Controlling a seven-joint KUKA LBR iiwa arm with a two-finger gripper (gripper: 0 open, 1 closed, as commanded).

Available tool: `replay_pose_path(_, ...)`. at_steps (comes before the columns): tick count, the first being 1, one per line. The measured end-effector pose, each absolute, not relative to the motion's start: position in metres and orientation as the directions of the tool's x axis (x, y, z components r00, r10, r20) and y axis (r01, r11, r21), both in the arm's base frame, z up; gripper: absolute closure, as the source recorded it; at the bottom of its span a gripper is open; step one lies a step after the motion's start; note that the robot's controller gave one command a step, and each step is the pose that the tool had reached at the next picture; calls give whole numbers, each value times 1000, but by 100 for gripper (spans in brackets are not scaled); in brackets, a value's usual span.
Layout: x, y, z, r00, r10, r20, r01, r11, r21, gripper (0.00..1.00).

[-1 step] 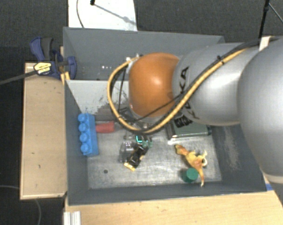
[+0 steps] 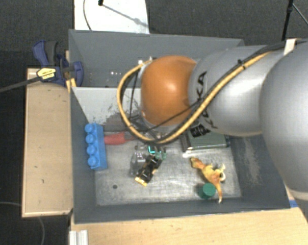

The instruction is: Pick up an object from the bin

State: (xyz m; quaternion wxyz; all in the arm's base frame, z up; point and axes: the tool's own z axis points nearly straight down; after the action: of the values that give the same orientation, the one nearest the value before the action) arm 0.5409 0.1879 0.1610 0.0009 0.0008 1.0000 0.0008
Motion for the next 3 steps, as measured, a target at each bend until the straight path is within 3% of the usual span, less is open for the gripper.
replay_pose_path(1,535,187,136,-992,-126,-11,-126,992,2,0)
replay_pose_path(2,519,179,81,-938,-348,1,-348,938,3,0)
replay_pose_path(3,510,130,88,-943,-332,0,-332,943,2,0)
